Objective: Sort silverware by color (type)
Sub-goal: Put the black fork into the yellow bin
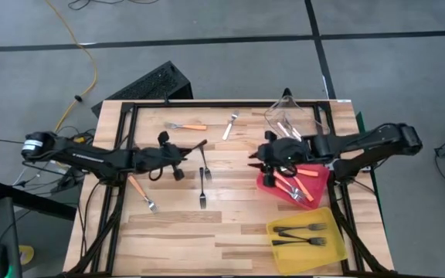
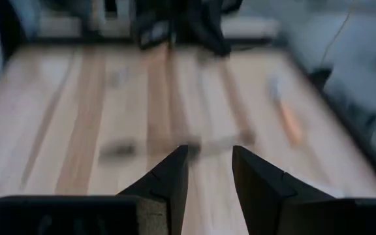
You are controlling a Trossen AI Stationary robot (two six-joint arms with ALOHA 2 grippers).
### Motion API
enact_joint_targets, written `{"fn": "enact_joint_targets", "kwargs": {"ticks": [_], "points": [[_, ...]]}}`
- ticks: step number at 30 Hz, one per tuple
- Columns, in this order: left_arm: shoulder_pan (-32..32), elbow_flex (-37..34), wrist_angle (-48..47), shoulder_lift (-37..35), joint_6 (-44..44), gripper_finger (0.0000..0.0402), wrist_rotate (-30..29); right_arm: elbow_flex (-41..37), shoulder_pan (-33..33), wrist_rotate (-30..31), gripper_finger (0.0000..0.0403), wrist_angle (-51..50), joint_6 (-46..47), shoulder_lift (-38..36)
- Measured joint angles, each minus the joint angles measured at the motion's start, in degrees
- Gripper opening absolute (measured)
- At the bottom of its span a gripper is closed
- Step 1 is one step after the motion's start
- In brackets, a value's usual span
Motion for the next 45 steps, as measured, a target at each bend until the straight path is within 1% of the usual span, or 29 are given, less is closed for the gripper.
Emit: {"fn": "enact_joint_targets", "kwargs": {"ticks": [3,6,11,13,17,20,23,26,29,31,35,40,45], "points": [[-1.6,0.1,6.9,-0.2,2.6,0.0000,-5.8,-6.7,0.0,2.7,0.0142,20.3,-0.5,1.5],[-2.6,0.1,11.4,0.6,6.1,0.0000,-10.9,-10.2,-0.7,3.9,0.0142,36.6,-1.8,5.5],[-3.4,0.1,18.7,2.9,10.4,0.0000,-14.8,-9.9,-2.4,7.1,0.0142,55.8,1.4,14.6],[-3.4,0.1,21.9,4.3,11.9,0.0000,-15.8,-8.8,-3.2,7.1,0.0142,59.6,2.3,18.2],[-3.4,0.1,27.8,6.7,15.4,0.0000,-16.2,-5.1,-4.6,7.0,0.0145,63.0,3.9,24.8],[-3.4,0.1,28.5,7.8,17.4,0.0000,-17.3,-1.6,-5.4,7.0,0.0158,63.5,4.1,27.5],[-3.7,0.1,28.1,7.9,18.4,0.0000,-18.5,1.2,-6.5,6.9,0.0183,62.5,3.6,28.7],[-3.8,0.1,28.4,7.9,19.8,0.0000,-19.2,4.0,-7.7,6.4,0.0218,59.0,5.2,28.8],[-3.8,0.1,29.1,7.9,20.8,0.0000,-19.2,6.3,-8.9,2.4,0.0250,55.5,7.0,28.8],[-3.8,0.1,30.0,7.9,21.5,0.0000,-19.2,7.8,-9.5,0.8,0.0263,54.3,7.7,28.8],[-3.8,0.1,32.0,7.9,23.1,0.0000,-19.2,9.8,-9.9,0.9,0.0270,51.0,7.7,28.7],[-3.8,0.1,32.2,7.9,22.6,0.0000,-17.8,9.9,-10.7,0.8,0.0270,52.8,7.7,28.7],[-3.8,0.1,33.9,7.9,22.1,0.0000,-16.5,9.9,-11.5,0.8,0.0270,52.2,7.6,28.7]]}}
